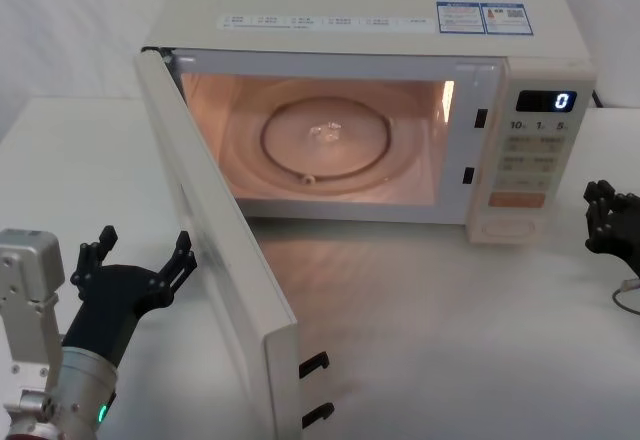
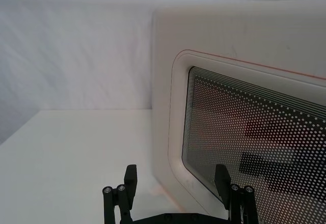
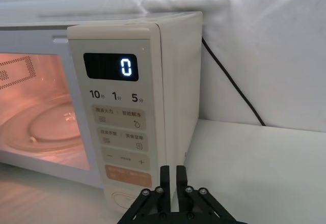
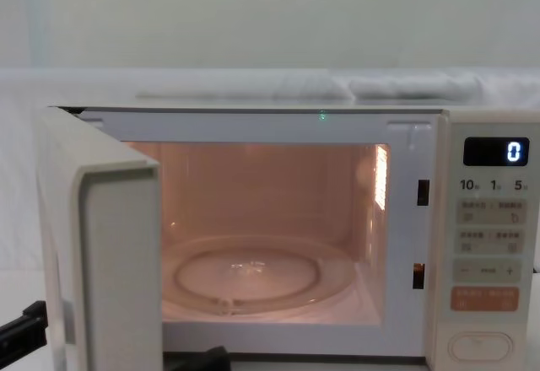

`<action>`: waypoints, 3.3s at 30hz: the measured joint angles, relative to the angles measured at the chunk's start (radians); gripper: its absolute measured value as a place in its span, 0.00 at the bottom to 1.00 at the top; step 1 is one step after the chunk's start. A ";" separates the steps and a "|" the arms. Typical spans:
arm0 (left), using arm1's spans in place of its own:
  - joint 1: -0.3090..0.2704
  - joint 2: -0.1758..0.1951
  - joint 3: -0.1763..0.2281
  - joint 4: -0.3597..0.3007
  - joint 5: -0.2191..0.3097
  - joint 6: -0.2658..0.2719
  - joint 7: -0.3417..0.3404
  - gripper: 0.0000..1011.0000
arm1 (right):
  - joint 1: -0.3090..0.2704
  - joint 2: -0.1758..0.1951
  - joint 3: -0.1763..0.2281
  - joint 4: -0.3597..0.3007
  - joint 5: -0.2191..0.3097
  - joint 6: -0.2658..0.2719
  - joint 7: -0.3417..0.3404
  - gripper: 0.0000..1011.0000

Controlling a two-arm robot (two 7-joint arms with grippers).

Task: Press the button to open the microwave door with one hand; close the microwave door with the other hand.

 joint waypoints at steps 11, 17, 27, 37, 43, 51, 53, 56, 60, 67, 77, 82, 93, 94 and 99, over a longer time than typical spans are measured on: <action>0.000 0.000 0.000 0.000 0.000 0.000 0.000 0.99 | 0.000 -0.002 0.001 0.000 -0.002 -0.001 -0.002 0.36; 0.000 0.000 0.000 0.000 0.000 0.000 0.000 0.99 | 0.000 -0.002 0.002 0.000 -0.002 -0.001 -0.003 0.58; 0.000 0.000 0.000 0.000 0.000 0.000 0.000 0.99 | 0.000 -0.003 0.002 0.000 -0.003 -0.001 -0.004 0.88; 0.000 0.000 0.000 0.000 0.000 0.000 0.000 0.99 | 0.000 -0.003 0.002 0.000 -0.003 -0.001 -0.004 0.99; 0.000 0.000 0.000 0.000 0.000 0.000 0.000 0.99 | 0.000 -0.003 0.002 0.000 -0.003 -0.001 -0.004 0.99; 0.000 0.000 0.000 0.000 0.000 0.000 0.000 0.99 | 0.000 -0.003 0.002 0.000 -0.003 -0.001 -0.004 0.99; 0.000 0.000 0.000 0.000 0.000 0.000 0.000 0.99 | 0.000 -0.003 0.002 0.000 -0.003 -0.001 -0.004 0.99; 0.000 0.000 0.000 0.000 0.000 0.000 0.000 0.99 | 0.000 -0.003 0.002 0.000 -0.003 -0.001 -0.004 0.99; 0.000 0.000 0.000 0.000 0.000 0.000 0.000 0.99 | 0.000 -0.003 0.002 0.000 -0.003 -0.001 -0.004 0.99; 0.000 0.000 0.000 0.000 0.000 0.000 0.000 0.99 | 0.000 -0.003 0.002 0.000 -0.003 -0.001 -0.004 0.99; 0.000 0.000 0.000 0.000 0.000 0.000 0.000 0.96 | 0.000 -0.003 0.002 0.000 -0.003 -0.001 -0.004 0.99; 0.000 0.000 0.000 0.000 0.000 0.000 0.000 0.85 | 0.000 -0.003 0.002 0.000 -0.003 -0.001 -0.004 0.99; 0.000 0.000 0.000 0.000 0.000 0.000 0.000 0.53 | 0.000 -0.003 0.002 0.000 -0.003 -0.001 -0.004 0.99; 0.000 0.000 0.000 0.000 0.000 0.000 0.000 0.48 | 0.000 -0.003 0.002 0.000 -0.003 -0.001 -0.004 0.99; 0.000 0.000 0.000 0.000 0.000 0.000 0.000 0.32 | 0.000 -0.003 0.002 0.000 -0.003 -0.001 -0.004 0.99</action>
